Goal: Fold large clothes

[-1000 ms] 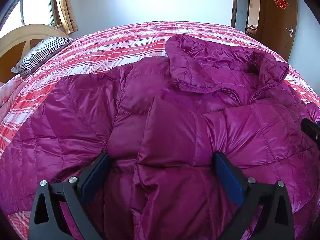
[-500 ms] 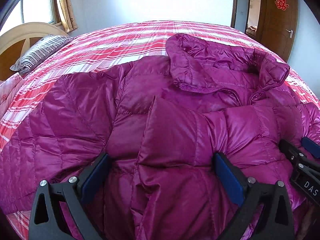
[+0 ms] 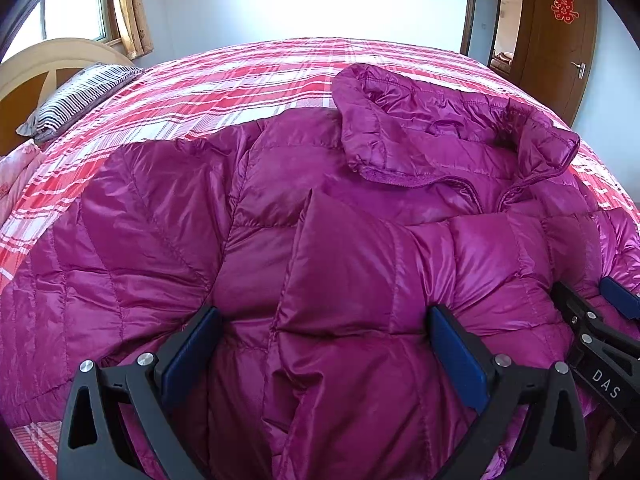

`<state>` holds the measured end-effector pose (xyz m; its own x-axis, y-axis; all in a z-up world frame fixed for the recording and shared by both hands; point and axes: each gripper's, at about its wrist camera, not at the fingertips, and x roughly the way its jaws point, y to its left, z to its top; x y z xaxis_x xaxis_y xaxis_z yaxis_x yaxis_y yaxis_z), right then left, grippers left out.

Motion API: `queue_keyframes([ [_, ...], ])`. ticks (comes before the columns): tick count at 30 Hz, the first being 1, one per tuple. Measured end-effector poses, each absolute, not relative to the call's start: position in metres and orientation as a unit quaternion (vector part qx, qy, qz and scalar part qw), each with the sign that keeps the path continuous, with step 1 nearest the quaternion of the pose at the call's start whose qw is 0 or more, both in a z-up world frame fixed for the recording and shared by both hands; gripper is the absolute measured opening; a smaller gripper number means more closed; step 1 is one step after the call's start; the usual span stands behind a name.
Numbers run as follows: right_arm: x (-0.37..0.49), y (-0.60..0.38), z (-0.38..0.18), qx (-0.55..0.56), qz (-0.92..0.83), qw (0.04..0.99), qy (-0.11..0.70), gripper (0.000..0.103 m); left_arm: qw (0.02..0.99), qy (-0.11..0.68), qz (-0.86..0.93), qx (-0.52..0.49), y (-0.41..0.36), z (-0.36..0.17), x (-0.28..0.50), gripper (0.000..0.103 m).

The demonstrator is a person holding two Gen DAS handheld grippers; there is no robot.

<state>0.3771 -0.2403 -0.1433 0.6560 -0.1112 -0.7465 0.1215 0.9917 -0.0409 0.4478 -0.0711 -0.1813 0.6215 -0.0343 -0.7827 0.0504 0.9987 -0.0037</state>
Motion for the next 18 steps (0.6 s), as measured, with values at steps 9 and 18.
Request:
queue_keyframes([
  [9, 0.374, -0.243, -0.144, 0.014, -0.06, 0.912, 0.406, 0.082, 0.908, 0.418, -0.034, 0.004, -0.046, -0.155, 0.42, 0.102],
  [18, 0.371, -0.245, -0.142, 0.017, -0.058, 0.913, 0.403, 0.082, 0.926, 0.362, 0.106, 0.014, 0.132, -0.119, 0.326, 0.102],
])
